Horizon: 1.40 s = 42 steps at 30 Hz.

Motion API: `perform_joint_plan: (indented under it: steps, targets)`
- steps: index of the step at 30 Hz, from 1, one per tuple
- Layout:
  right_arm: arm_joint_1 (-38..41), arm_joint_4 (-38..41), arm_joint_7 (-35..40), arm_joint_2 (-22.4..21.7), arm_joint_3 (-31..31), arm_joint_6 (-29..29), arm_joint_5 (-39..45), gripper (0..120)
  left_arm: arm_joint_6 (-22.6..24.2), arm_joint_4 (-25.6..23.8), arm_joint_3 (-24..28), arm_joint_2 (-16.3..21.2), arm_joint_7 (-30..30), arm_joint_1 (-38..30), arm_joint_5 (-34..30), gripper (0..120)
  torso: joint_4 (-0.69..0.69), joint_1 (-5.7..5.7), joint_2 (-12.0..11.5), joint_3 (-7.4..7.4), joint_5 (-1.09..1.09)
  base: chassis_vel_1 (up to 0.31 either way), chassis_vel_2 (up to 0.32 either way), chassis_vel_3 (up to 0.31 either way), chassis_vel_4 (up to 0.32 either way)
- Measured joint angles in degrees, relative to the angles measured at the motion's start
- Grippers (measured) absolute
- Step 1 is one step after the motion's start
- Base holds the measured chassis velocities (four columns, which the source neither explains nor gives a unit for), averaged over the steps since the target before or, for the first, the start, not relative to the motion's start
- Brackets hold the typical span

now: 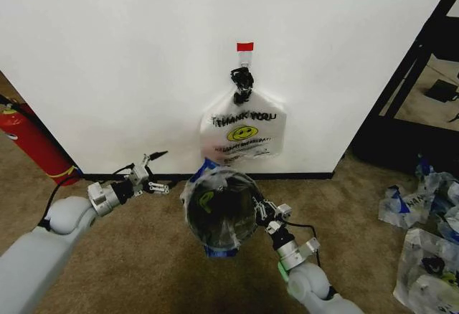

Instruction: Pick up the garbage bag from the wall and place it over the trash bin.

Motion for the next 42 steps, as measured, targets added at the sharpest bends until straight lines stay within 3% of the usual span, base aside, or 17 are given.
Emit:
perform_joint_plan:
  steps: [3, 9, 11, 13, 19, 27, 42]
  targets:
    - [-0.4, 2.8, 7.9, 1.3, -0.5, -1.2, 1.9, 1, 4.8, -7.3, -0.3, -0.6, -8.7, 9.0, 0.2, 100, 0.05, -0.01, 0.0, -0.01, -0.02, 0.0, 0.0, 0.0, 0.0]
    - [-0.5, 6.7, 18.5, 2.9, -0.5, -3.0, 3.1, 1, 8.1, -12.2, -0.2, -0.6, -9.9, 15.6, 2.7, 100, 0.0, 0.0, 0.0, 0.0, 0.01, 0.0, 0.0, 0.0, 0.0]
    - [-0.5, 6.7, 18.5, 2.9, -0.5, -3.0, 3.1, 1, 8.2, -12.3, -0.2, -0.6, -9.9, 15.8, 3.0, 100, 0.0, -0.01, 0.0, 0.0, 0.01, 0.0, 0.0, 0.0, 0.0]
    - [-0.9, 8.1, 20.6, 3.4, -0.2, -3.1, 3.5, 1, 11.2, -13.6, 0.7, -0.9, -10.7, 17.9, 6.2, 100, 0.02, -0.01, 0.0, 0.0, -0.02, 0.0, 0.0, 0.0, 0.0]
    - [-2.3, 11.3, 23.0, 3.8, -0.1, -3.9, 5.1, 1, 14.6, -13.9, 3.5, -2.3, -13.6, 17.7, 8.9, 100, 0.02, 0.0, 0.0, 0.0, -0.01, 0.0, 0.0, 0.0, 0.0]
    - [-3.8, 13.9, 23.1, 3.7, -1.1, -4.3, 4.9, 1, 18.0, -14.4, 6.3, -3.7, -16.8, 14.7, 7.9, 100, 0.01, 0.0, 0.0, 0.0, 0.0, 0.0, 0.0, 0.0, 0.0]
    - [-4.9, 18.5, 28.7, 3.8, -1.9, -8.6, 7.8, 1, 16.0, -8.7, 7.9, -3.9, -16.8, 11.1, 15.8, 100, 0.02, 0.0, 0.0, 0.01, -0.02, 0.0, 0.0, 0.0, 0.0]
